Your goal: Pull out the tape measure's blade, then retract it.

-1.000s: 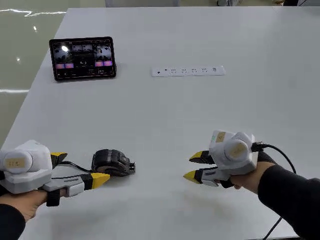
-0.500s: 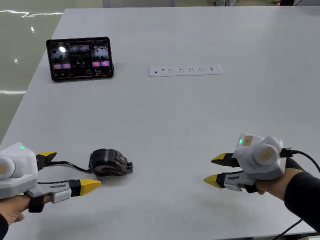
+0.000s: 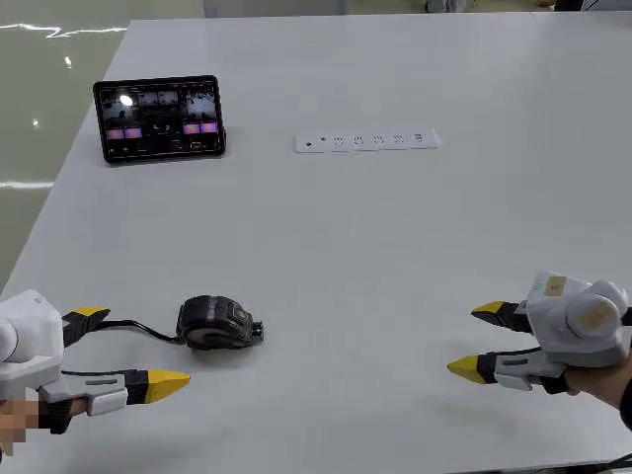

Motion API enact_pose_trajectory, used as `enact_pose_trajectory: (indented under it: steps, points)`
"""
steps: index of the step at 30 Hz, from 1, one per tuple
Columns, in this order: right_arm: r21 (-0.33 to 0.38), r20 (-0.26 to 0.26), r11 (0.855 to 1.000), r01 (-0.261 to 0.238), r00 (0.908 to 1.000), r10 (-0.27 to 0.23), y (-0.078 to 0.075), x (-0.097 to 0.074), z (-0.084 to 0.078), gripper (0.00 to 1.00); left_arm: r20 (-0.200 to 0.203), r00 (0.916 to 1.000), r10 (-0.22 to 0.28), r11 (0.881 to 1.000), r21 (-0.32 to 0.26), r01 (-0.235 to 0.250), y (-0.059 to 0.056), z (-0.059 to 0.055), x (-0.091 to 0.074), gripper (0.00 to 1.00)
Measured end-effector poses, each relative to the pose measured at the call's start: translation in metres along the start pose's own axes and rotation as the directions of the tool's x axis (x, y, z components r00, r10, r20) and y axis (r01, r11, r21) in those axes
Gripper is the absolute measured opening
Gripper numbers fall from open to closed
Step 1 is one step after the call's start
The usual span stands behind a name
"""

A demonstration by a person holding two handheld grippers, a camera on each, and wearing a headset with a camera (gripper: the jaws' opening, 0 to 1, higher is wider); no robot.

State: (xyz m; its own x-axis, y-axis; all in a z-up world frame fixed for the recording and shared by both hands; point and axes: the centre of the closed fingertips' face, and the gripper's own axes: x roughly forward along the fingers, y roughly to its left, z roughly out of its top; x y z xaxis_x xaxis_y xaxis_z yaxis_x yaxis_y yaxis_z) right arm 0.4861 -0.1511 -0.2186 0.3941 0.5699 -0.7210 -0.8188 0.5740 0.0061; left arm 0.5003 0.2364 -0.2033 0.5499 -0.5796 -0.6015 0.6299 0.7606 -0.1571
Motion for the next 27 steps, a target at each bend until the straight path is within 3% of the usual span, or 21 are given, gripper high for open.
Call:
enact_pose_trajectory:
  steps: [7,10,16,19,27]
  points:
    - [0.022,-0.031,1.000,0.003,0.9995,-0.002,-0.008,-0.018,-0.016,0.70,-0.058,0.9983,0.002,1.000,0.007,-0.001,0.003,-0.016,-0.005,0.99]
    - [0.041,-0.033,0.999,0.001,0.9994,0.001,-0.009,-0.024,-0.023,0.79,-0.055,0.9985,0.005,1.000,-0.017,-0.006,0.009,-0.014,-0.014,0.99]
    - [0.099,-0.025,0.995,0.021,0.9995,-0.019,-0.014,-0.032,-0.031,0.98,-0.072,0.9973,0.015,1.000,-0.002,-0.015,0.016,-0.014,-0.025,0.99]
    - [0.101,0.010,0.995,0.002,0.9999,-0.003,-0.011,-0.036,-0.026,0.99,-0.081,0.9967,0.013,1.000,-0.004,-0.013,0.017,-0.013,-0.031,0.99]
    - [0.096,0.017,0.995,0.014,0.9997,-0.016,-0.018,-0.041,-0.024,0.99,-0.096,0.9953,0.006,1.000,0.016,-0.005,0.017,-0.012,-0.038,0.99]
